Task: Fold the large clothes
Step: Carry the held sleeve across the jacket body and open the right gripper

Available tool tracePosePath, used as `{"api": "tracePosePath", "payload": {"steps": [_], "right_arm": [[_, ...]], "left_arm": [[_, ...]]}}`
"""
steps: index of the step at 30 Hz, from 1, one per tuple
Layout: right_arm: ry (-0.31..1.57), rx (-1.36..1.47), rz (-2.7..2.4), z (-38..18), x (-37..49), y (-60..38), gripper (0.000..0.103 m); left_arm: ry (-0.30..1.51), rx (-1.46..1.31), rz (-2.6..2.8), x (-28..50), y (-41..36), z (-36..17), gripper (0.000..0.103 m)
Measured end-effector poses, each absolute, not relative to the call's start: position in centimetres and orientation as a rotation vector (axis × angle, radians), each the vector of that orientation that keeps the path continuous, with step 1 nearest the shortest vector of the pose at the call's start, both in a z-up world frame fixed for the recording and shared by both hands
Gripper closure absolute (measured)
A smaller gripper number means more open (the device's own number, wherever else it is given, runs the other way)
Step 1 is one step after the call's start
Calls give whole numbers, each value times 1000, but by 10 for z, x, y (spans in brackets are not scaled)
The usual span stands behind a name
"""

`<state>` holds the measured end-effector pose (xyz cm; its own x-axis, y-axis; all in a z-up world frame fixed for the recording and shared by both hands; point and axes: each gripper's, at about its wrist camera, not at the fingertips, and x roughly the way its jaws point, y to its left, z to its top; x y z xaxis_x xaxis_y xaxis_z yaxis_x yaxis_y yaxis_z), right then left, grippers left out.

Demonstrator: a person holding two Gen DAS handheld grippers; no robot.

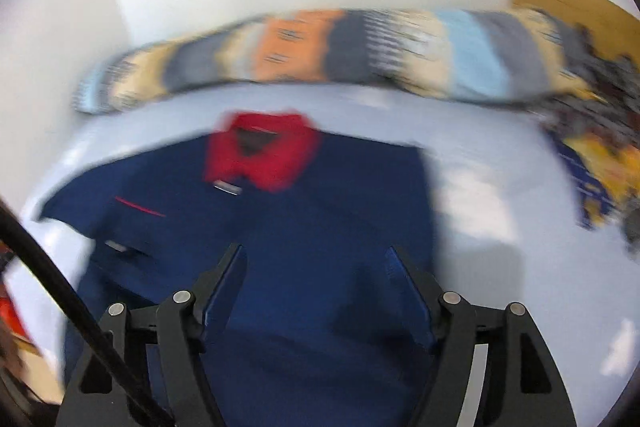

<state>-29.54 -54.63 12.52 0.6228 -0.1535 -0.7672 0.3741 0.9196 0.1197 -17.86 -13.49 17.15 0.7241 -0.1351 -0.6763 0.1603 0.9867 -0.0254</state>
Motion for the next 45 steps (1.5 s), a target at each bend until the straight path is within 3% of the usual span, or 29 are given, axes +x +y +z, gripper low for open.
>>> {"api": "tracePosePath", "payload": {"steps": [3, 7, 8, 9, 10, 11, 17, 19, 21, 22, 23, 24, 31, 36, 38, 43, 45], "right_arm": [[954, 253, -406, 91, -334, -581, 23], [1036, 494, -327, 51, -349, -616, 23], [1042, 564, -296, 43, -351, -618, 29], [1062, 600, -301, 34, -353, -622, 74], [1085, 617, -334, 28, -357, -621, 94], [1083, 665, -324, 24, -365, -618, 97], [1158, 697, -554, 2, -428, -607, 99], [1055, 786, -545, 14, -444, -617, 99], [887, 650, -547, 64, -443, -614, 98], [829, 603, -516, 84, -438, -611, 92], [806, 633, -426, 93, -428, -610, 78], [807, 679, -351, 93, -417, -610, 75], [955, 728, -172, 33, -336, -588, 84], [907, 399, -461, 38, -300, -602, 88], [941, 247, -645, 39, -297, -611, 98], [1141, 231, -562, 28, -289, -598, 92], [1108, 290, -560, 48, -306, -594, 87]], "left_arm": [[743, 54, -170, -180, -145, 170, 0], [745, 91, -182, -184, -160, 165, 0], [746, 99, -184, -184, -162, 164, 0], [747, 106, -186, -185, -165, 163, 0], [749, 108, -189, -185, -165, 163, 0], [751, 108, -192, -186, -166, 162, 0], [751, 87, -223, -191, -167, 166, 0], [743, 84, -229, -194, -168, 168, 0], [740, 77, -233, -196, -170, 170, 0], [741, 76, -237, -197, -172, 170, 0], [741, 75, -240, -197, -174, 170, 0], [738, 76, -242, -198, -176, 171, 0], [733, 110, -238, -204, -185, 168, 0], [735, 109, -234, -203, -186, 168, 0], [736, 116, -228, -202, -187, 168, 0], [735, 109, -228, -202, -186, 171, 0], [727, 110, -219, -202, -184, 172, 0]]}}
